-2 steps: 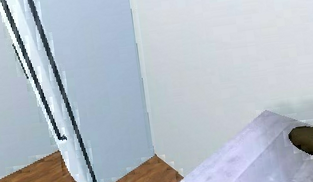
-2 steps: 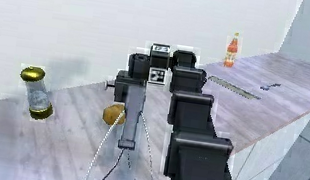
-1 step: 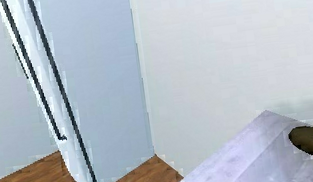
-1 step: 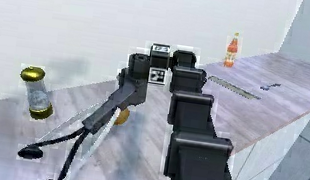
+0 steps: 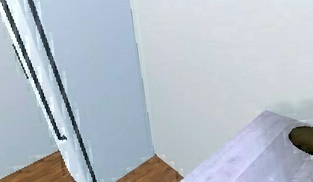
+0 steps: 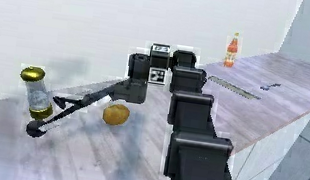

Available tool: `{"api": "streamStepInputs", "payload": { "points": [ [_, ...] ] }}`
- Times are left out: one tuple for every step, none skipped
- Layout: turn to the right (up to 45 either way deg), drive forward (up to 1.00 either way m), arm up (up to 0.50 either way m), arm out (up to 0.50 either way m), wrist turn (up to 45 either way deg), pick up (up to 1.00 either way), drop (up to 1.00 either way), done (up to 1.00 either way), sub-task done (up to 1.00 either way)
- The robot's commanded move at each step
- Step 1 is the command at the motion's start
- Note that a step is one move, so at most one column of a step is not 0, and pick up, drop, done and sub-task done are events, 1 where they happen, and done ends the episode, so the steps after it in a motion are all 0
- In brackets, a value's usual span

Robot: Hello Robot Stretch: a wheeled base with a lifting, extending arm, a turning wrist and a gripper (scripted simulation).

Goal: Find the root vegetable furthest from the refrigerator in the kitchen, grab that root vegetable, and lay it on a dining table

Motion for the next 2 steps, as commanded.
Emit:
{"api": "streamStepInputs", "payload": {
  "points": [
    [0.0, 0.00, 0.00, 0.00, 45.0, 0.00, 0.00, 0.00, 0.00],
    [0.0, 0.00, 0.00, 0.00, 15.0, 0.00, 0.00, 0.00, 0.00]
  ]
}}
